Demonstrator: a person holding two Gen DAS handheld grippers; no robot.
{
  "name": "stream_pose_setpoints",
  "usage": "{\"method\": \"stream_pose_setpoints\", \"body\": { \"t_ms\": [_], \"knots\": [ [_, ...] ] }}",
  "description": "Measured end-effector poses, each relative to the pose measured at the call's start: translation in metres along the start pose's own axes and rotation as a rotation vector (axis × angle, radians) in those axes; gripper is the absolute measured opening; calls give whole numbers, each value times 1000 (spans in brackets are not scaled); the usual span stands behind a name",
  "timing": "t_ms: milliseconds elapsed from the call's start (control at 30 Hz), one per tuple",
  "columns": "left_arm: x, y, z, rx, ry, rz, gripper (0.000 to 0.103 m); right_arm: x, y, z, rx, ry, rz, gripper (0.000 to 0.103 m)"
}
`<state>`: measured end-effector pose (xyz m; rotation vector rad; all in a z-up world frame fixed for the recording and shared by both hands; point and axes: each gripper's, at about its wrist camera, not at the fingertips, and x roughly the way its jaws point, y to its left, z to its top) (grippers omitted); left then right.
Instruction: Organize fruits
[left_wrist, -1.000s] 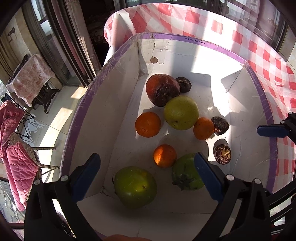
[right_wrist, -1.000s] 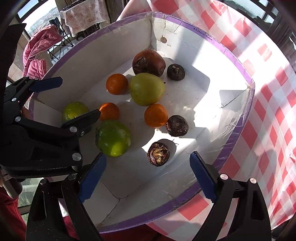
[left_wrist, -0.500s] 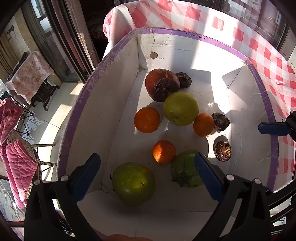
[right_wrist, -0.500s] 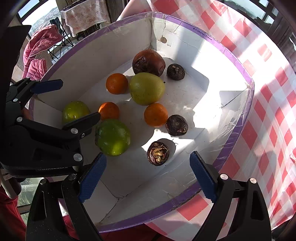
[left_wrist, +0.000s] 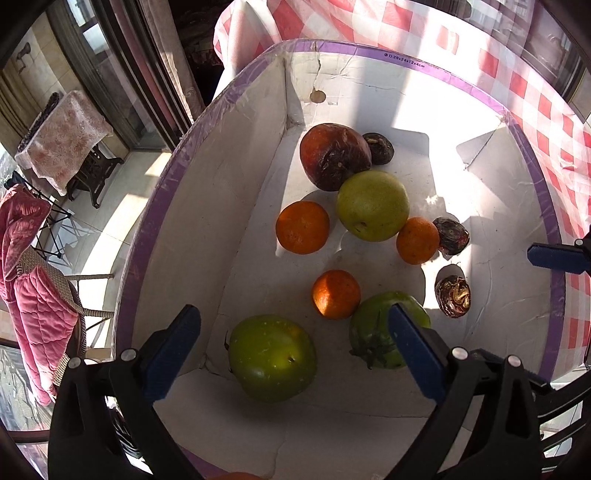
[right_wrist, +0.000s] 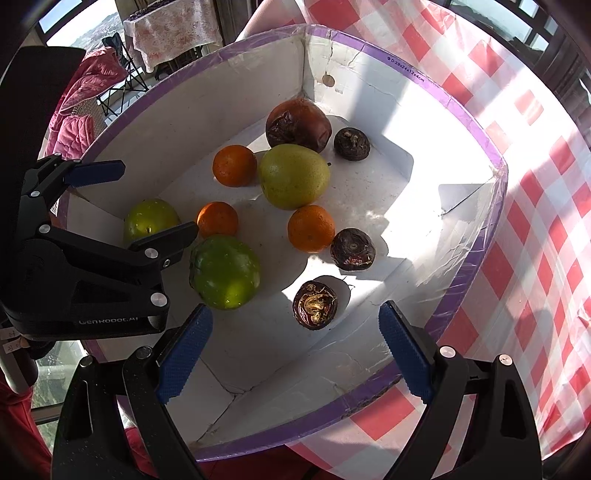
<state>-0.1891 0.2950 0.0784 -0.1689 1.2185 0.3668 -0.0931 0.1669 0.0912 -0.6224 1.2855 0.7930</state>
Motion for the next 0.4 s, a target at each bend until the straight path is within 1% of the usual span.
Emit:
{"method": "stream_pose_setpoints", "body": {
  "t_ms": [100, 200, 267, 333, 400],
  "knots": [
    [-3, 2, -1, -16, 2, 16, 101, -1, 1, 0, -1, -4, 3, 88],
    [-7, -1, -1, -1, 6, 56, 101, -4, 1, -1, -4, -11, 6, 88],
    [-9, -1, 0, -8, 19, 71, 101, -6, 3, 0, -8, -18, 9, 88],
    [-11, -2, 1, -20, 35, 107, 101, -9, 3, -1, -10, -26, 17, 88],
    [-14, -3, 3, -43, 49, 157, 101, -14, 1, -2, -2, -37, 43, 88]
  ]
}}
